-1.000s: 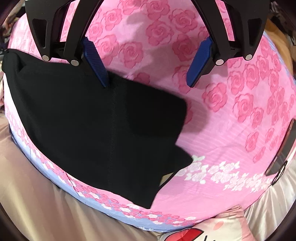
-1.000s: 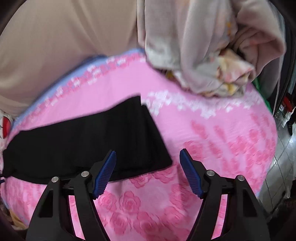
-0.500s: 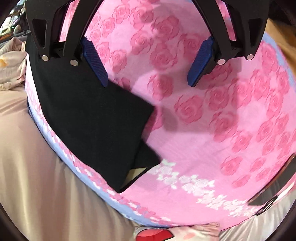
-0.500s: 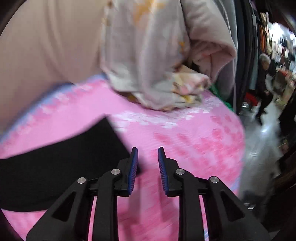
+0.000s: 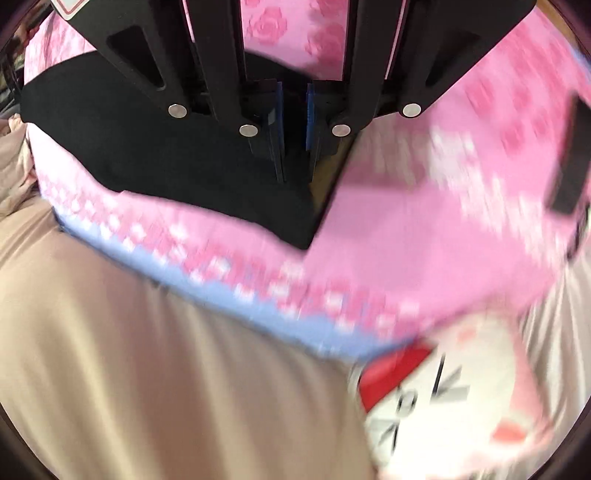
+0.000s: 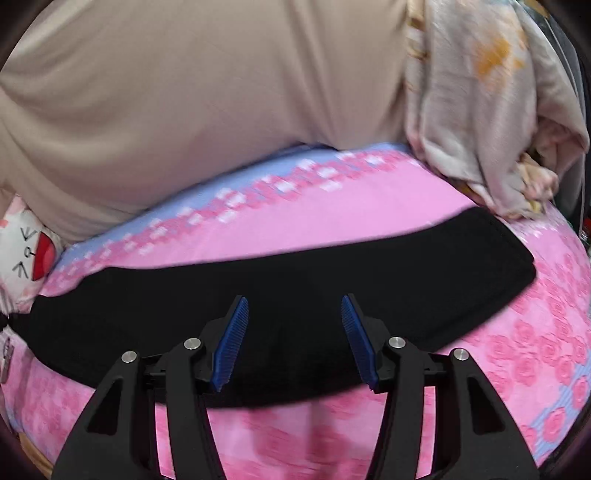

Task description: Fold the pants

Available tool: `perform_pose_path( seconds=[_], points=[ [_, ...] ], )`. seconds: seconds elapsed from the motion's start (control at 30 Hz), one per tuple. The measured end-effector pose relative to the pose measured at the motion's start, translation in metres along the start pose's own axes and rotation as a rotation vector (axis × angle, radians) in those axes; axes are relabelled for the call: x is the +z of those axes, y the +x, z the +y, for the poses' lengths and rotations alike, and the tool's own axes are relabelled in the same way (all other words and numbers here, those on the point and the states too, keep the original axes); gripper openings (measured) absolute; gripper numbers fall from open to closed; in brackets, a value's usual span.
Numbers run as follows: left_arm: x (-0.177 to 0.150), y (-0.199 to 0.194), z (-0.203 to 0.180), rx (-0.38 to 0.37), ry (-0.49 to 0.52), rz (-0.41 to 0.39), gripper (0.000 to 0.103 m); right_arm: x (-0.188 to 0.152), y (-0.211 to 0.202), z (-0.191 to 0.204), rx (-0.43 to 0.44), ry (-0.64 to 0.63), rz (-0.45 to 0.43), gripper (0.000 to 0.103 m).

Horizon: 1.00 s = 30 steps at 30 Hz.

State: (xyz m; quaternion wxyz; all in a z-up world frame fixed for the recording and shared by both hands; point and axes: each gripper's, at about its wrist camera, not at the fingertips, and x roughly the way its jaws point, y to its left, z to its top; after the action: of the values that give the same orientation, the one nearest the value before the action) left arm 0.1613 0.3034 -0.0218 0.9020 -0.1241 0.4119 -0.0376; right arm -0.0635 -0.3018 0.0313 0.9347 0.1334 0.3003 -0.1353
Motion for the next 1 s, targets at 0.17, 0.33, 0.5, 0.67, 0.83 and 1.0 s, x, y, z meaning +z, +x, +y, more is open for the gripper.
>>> perform_pose_path(
  seconds=[0.17, 0.33, 0.5, 0.67, 0.83, 1.0],
  points=[
    [-0.038, 0.063, 0.039, 0.047, -0.02, 0.24, 0.019, -0.013, 0.008, 0.018, -0.039, -0.064, 0.022, 0.064],
    [-0.042, 0.01, 0.034, 0.162, 0.017, 0.081, 0.02, -0.018, 0.018, 0.027, -0.025, -0.073, 0.072, 0.064],
    [-0.014, -0.029, 0.019, 0.166, -0.002, -0.025, 0.021, -0.008, 0.037, 0.062, 0.081, -0.112, 0.101, 0.064],
    [0.007, 0.012, -0.031, 0.107, 0.086, 0.024, 0.047, 0.005, 0.063, 0.114, 0.167, -0.175, 0.123, 0.064],
    [-0.002, 0.104, -0.015, 0.213, 0.032, 0.194, 0.054, 0.001, 0.095, 0.172, 0.318, -0.238, 0.222, 0.057],
    [-0.005, 0.097, 0.006, 0.159, -0.044, 0.179, 0.063, 0.012, 0.139, 0.255, 0.46, -0.393, 0.304, 0.041]
  ],
)
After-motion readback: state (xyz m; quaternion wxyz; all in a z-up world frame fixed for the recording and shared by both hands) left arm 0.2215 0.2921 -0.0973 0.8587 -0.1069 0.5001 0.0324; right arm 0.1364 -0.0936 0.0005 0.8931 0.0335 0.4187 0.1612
